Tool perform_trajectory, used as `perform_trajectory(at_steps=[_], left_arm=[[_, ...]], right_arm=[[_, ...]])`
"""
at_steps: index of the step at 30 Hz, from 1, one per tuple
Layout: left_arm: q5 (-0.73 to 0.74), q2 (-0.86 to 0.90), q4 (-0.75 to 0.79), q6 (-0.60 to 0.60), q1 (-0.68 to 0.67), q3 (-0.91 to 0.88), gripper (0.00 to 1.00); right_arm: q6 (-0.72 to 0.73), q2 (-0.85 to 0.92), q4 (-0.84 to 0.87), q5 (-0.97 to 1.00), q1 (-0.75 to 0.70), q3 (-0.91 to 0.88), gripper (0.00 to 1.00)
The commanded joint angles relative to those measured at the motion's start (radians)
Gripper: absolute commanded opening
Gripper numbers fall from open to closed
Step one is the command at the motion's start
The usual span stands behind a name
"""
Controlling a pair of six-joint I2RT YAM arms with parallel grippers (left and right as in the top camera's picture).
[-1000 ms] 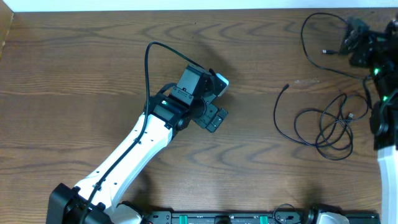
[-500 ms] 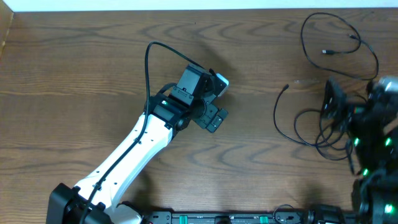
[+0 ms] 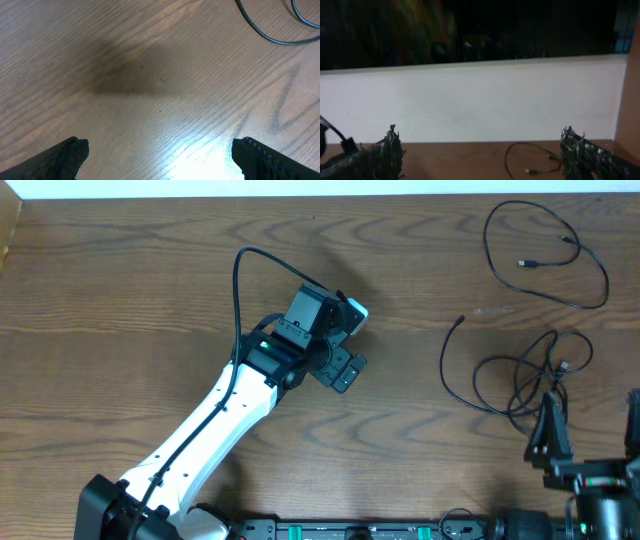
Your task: Untangle cables
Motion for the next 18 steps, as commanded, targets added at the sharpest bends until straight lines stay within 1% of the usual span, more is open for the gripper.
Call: perform_trajectory(at_steps=[1,8,11,14,18], left_arm=[[-0.010,0.003,0.000,0.002,0.003,0.012,0.98],[-0.009,0.003,0.000,0.002,0.003,0.012,0.98],[-0.010,0.003,0.000,0.002,0.003,0.012,0.98],[-0.009,0.003,0.000,0.002,0.003,0.012,0.98],[-0.010,0.003,0.000,0.002,0.003,0.012,0.98]], right_arm=[[-0.014,-0.045,-0.006,-0.006,0.019,0.037,0.98],[-0.097,-0.137,-0.074,-0.006,0.019,0.101,0.99],[-0.127,-0.135,-0.113,-0.006,0.018,0.158,0.99],[-0.164,-0.135,-0.109,-0.006,0.017,0.197,0.99],[-0.163,-0.135,-0.103,-0.007,0.016,0.215,0.99]])
